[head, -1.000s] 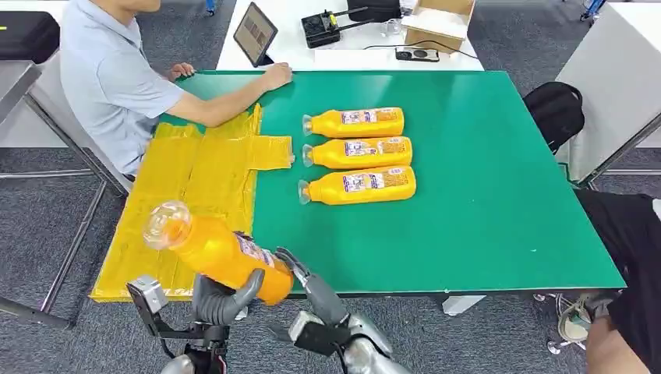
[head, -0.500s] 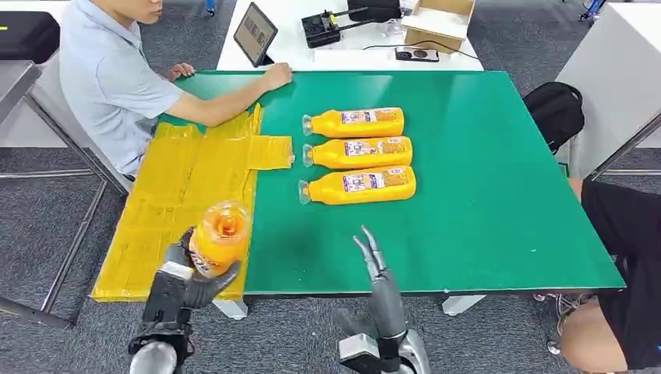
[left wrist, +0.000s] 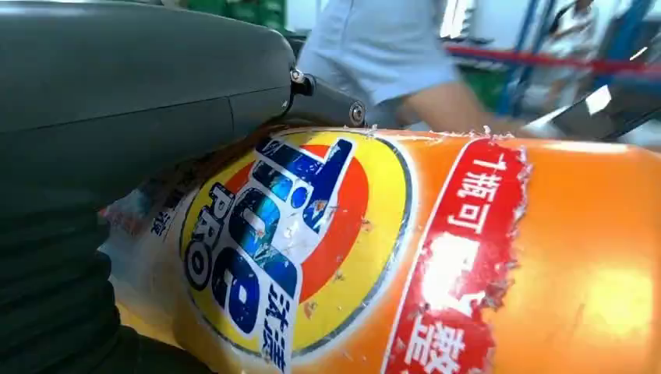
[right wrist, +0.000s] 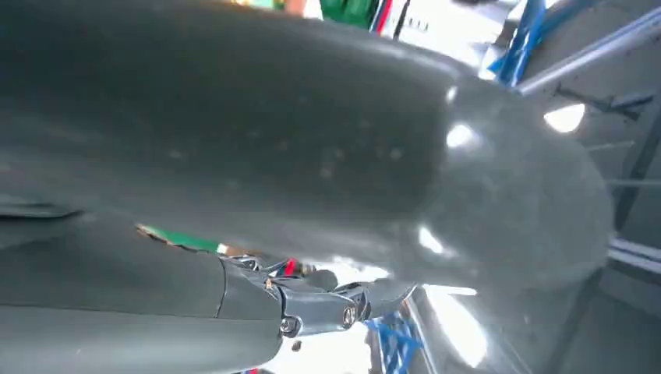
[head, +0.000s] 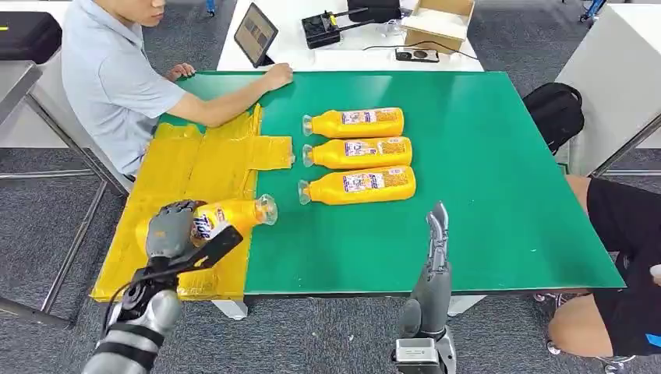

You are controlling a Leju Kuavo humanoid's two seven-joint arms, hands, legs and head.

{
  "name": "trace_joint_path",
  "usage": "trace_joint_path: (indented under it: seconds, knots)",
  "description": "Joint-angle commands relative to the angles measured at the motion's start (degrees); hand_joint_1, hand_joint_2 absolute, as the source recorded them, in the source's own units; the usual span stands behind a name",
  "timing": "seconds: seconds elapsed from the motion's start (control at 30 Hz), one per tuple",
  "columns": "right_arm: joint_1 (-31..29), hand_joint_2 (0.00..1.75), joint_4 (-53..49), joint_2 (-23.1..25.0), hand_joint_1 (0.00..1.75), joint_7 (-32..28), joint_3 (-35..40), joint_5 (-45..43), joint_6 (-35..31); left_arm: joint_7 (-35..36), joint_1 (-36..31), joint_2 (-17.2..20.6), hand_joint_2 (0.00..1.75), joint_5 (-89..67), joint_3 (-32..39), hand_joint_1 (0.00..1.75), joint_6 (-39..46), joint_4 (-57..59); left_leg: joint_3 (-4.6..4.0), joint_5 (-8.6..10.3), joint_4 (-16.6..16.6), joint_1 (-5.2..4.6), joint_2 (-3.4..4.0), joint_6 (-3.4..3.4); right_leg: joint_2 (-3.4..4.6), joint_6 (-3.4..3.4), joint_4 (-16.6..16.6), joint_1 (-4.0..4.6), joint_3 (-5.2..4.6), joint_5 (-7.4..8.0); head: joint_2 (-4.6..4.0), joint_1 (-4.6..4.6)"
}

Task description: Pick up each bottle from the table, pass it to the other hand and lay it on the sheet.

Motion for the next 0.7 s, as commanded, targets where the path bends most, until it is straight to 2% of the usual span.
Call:
trace_joint_path:
  seconds: [0.03,0.23,0.37,0.4,0.43,0.47,0.5,0.53,0.7]
  knots:
    - [-1.6,0.00,4.6,1.2,0.00,-1.9,-1.4,-1.5,4.1,3.0,-16.9,1.7,1.75,-5.2,0.2,1.75,-1.9,31.1,0.25,-0.02,-0.1,0.05,-0.07,0.05,-0.14,-0.20,-0.1,0.09,0.27,-0.04,0.00,0.02]
    - [-3.0,0.00,7.2,2.1,0.00,-1.9,-2.0,-1.7,8.0,4.0,-20.4,1.0,1.75,-6.9,0.5,1.75,-4.8,38.2,0.20,-0.03,-0.1,0.05,-0.01,0.07,-0.10,-0.25,-0.1,0.09,0.24,0.01,0.00,0.00]
    - [-3.4,0.00,7.7,2.3,0.00,-1.9,-2.1,-2.2,9.3,-0.3,-20.3,0.5,1.75,-3.1,3.2,1.75,-6.9,39.1,0.21,0.01,-0.1,0.01,0.04,0.04,-0.01,-0.22,-0.1,0.04,0.26,0.07,0.00,-0.02]
    - [-3.5,0.00,7.9,2.3,0.00,-1.9,-2.1,-2.7,10.3,-2.8,-20.0,0.5,1.75,-0.5,4.8,1.62,-8.9,39.0,0.20,0.01,-0.1,0.02,0.01,0.03,-0.02,-0.20,-0.1,0.04,0.25,0.06,0.00,-0.02]
    - [-3.5,0.00,7.9,2.2,0.00,-1.9,-2.0,-2.8,10.9,-5.7,-19.5,0.7,1.75,1.1,5.4,1.57,-9.9,38.4,0.28,0.02,-0.1,0.03,0.05,0.05,-0.01,-0.27,-0.1,0.08,0.32,0.08,0.00,-0.02]
    - [-3.9,0.00,8.2,2.2,0.00,-1.9,-2.0,-3.3,11.6,-9.8,-18.7,1.2,1.75,4.1,7.0,1.26,-11.6,37.8,0.27,0.06,-0.1,0.00,0.05,0.00,-0.01,-0.24,-0.1,0.04,0.29,0.08,0.00,-0.02]
    - [-4.1,0.00,8.3,2.2,0.00,-1.9,-1.9,-3.8,12.4,-13.2,-17.8,1.6,1.75,6.7,8.1,0.31,-13.0,36.6,0.23,0.09,-0.1,0.00,0.04,0.02,0.00,-0.21,0.0,0.03,0.24,0.07,0.00,-0.02]
    - [-4.3,0.00,8.3,2.0,0.00,-1.9,-1.7,-4.2,13.2,-16.7,-16.9,2.1,1.75,8.6,8.3,0.05,-14.2,35.4,0.34,0.11,-0.1,0.00,0.15,0.03,0.08,-0.27,-0.1,0.04,0.31,0.11,0.00,-0.02]
    - [-4.3,0.00,8.3,2.0,0.00,-1.9,-1.7,-4.2,13.2,-16.7,-16.9,2.1,1.75,8.6,8.3,0.05,-14.2,35.4,0.40,0.17,-0.1,-0.01,0.03,0.03,0.01,-0.20,0.0,0.02,0.42,0.06,0.00,0.00]
